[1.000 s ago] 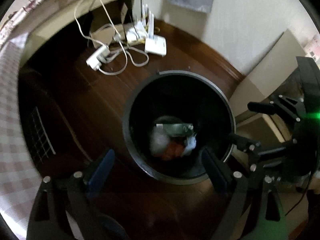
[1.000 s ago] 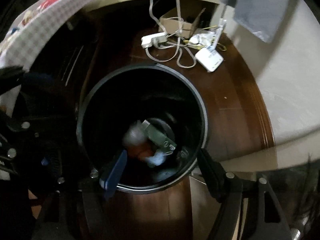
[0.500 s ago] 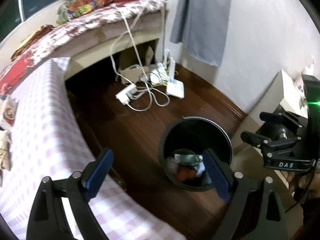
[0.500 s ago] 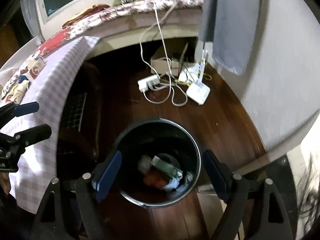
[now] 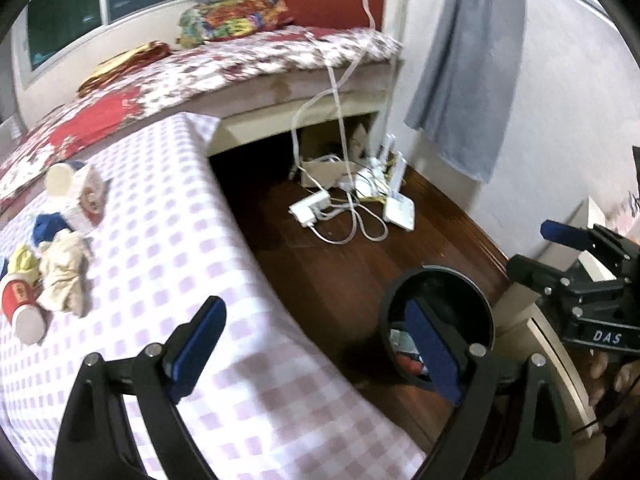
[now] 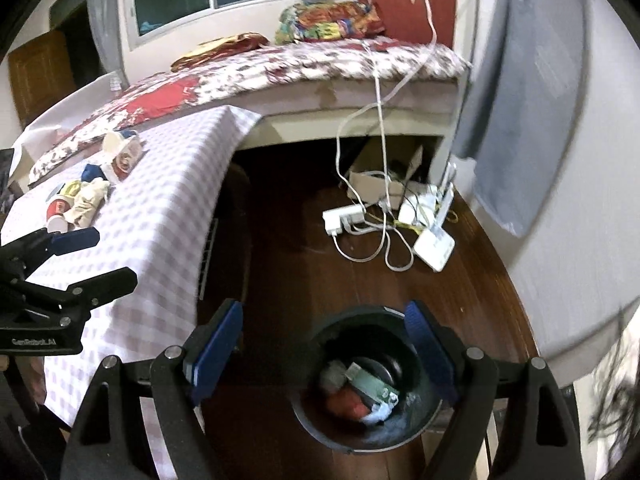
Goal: Collect trash
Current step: 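Move both open tools back toward the red paper cup on the table, then grasp the red paper cup with the left tool while the right tool grasps the beige cloth, then carry the red cup and beige cloth over the black bin with both tools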
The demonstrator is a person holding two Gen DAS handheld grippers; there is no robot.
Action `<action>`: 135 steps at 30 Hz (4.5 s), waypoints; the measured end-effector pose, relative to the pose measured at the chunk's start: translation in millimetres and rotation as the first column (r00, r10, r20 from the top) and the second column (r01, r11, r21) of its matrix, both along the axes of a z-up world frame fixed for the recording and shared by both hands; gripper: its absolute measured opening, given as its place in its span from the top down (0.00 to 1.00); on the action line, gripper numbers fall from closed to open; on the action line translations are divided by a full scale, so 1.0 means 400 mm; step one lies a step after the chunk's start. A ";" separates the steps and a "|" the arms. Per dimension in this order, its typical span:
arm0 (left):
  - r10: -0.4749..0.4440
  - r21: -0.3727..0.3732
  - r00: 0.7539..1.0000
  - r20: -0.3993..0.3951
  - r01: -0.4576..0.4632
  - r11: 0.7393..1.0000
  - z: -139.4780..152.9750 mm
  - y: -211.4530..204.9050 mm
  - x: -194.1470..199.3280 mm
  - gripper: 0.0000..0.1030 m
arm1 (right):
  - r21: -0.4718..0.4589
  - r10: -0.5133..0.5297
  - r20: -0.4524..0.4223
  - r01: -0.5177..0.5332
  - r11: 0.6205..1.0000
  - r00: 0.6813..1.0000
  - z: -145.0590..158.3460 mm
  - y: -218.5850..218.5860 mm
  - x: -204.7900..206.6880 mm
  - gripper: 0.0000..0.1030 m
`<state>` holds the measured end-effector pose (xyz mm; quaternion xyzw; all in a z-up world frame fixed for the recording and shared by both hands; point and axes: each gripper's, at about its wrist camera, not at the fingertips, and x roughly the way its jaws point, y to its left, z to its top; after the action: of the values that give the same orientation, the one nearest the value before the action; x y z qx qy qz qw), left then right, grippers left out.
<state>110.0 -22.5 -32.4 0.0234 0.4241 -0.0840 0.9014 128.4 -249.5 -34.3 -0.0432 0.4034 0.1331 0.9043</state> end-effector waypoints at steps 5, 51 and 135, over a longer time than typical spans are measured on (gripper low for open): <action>0.068 -0.010 0.997 0.023 -0.068 0.998 0.023 0.093 -0.006 0.11 | -0.002 0.038 0.030 -0.038 0.999 0.999 0.043 0.077 0.003 0.17; 0.606 -0.115 0.795 0.022 -0.600 0.792 -0.043 0.753 -0.127 0.12 | -0.021 0.457 0.000 -0.457 0.889 0.889 0.043 0.839 0.051 0.17; 0.144 -0.034 0.986 0.080 -0.142 0.989 0.008 0.277 0.013 0.42 | 0.027 0.228 0.023 -0.228 0.973 0.973 0.050 0.346 0.109 0.80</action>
<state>115.1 88.3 -29.2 -0.0166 0.3860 -0.0241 0.9220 171.9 -110.9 -14.2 -0.0771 0.3846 0.2417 0.8876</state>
